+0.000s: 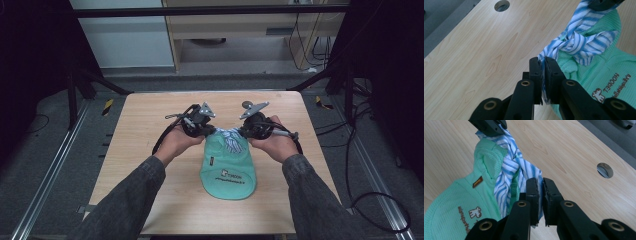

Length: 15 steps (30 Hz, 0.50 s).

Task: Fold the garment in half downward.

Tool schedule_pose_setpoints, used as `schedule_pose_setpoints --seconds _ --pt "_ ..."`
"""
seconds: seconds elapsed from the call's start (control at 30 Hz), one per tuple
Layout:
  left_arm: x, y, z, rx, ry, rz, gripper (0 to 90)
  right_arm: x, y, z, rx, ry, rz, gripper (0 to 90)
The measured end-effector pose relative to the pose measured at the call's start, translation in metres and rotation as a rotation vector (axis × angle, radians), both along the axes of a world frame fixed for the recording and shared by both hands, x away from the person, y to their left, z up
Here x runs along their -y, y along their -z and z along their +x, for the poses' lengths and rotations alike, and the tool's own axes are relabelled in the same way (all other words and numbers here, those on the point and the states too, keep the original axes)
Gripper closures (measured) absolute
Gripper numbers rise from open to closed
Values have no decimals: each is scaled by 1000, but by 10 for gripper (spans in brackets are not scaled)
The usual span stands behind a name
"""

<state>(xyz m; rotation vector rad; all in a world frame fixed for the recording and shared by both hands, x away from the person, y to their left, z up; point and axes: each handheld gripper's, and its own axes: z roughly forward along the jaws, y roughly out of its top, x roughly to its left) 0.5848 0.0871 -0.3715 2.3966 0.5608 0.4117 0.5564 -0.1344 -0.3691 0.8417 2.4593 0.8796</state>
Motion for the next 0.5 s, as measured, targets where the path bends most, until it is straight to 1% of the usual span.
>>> schedule_pose_setpoints --seconds 0.23,0.5 --pt "0 0 2 5 -3 -2 849 0 0 2 8 7 2 840" --pt "-4 -2 5 11 -11 -2 848 -4 -1 4 15 6 -3 840"
